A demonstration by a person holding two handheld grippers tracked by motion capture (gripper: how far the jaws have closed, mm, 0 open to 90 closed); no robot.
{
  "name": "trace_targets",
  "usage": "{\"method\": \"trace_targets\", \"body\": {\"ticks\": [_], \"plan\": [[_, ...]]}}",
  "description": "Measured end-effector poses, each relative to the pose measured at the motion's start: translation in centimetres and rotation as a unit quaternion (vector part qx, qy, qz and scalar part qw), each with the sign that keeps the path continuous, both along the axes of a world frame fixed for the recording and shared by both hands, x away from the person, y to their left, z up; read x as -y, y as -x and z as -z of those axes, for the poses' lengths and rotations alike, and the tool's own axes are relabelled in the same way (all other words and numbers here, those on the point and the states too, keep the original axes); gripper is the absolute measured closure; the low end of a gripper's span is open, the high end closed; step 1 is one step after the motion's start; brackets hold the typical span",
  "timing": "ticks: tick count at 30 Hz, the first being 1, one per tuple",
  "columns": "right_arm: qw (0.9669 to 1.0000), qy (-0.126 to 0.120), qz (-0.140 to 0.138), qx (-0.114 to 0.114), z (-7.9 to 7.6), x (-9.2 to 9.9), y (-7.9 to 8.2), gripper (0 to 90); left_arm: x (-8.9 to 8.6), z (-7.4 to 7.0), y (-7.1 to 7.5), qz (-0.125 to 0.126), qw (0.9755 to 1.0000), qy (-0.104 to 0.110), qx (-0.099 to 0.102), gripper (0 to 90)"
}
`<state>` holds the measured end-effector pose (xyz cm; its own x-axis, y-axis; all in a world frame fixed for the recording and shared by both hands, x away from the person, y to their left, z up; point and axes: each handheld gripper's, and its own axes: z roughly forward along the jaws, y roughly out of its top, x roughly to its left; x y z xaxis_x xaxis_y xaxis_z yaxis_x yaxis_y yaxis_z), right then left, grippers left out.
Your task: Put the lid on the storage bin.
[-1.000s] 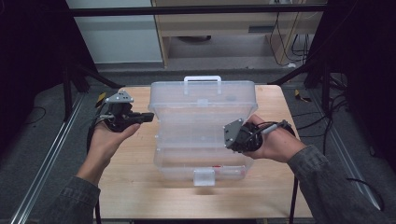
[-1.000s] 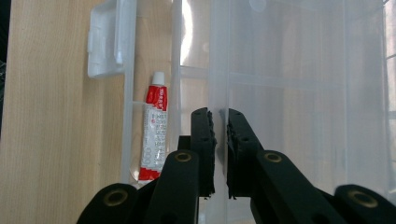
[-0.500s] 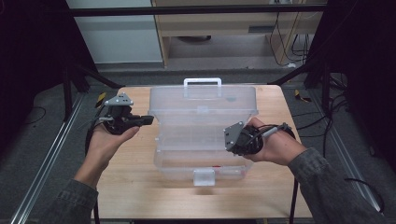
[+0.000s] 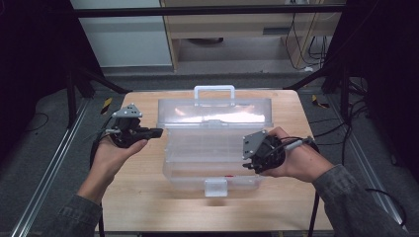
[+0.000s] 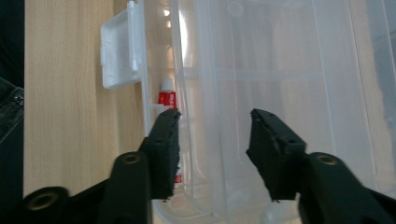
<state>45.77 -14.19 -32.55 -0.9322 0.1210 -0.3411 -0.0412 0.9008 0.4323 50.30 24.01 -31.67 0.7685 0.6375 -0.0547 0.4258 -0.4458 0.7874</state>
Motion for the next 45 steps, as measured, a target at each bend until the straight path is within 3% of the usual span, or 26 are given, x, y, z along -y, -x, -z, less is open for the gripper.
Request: {"method": "trace_targets", "body": {"ticks": [1, 7, 13, 25, 45], "plan": [[0.9999, -0.004, 0.013, -0.009, 0.2, 0.3, 0.2, 38.0, 0.0, 0.1, 0.1, 0.002, 1.0, 0.0, -0.001, 89.8], [0.9989, -0.015, 0.044, -0.003, 0.4, 1.5, 0.9, 24.5, 0.0, 0.5, 0.4, 0.004, 1.0, 0.0, -0.004, 89.9], [0.9977, -0.021, 0.065, -0.002, 0.3, 2.9, 1.4, 18.0, 0.0, 1.1, 0.8, 0.009, 0.9999, -0.006, -0.01, 89.9], [0.9965, -0.015, 0.081, -0.011, 0.8, 5.3, 2.6, 13.8, -0.3, 2.8, 1.4, 0.013, 0.9997, -0.012, -0.019, 89.9], [0.9926, -0.014, 0.12, -0.016, 2.4, 8.0, 2.1, 13.7, -0.4, 4.1, 2.3, 0.023, 0.9995, -0.013, -0.017, 90.0]]}}
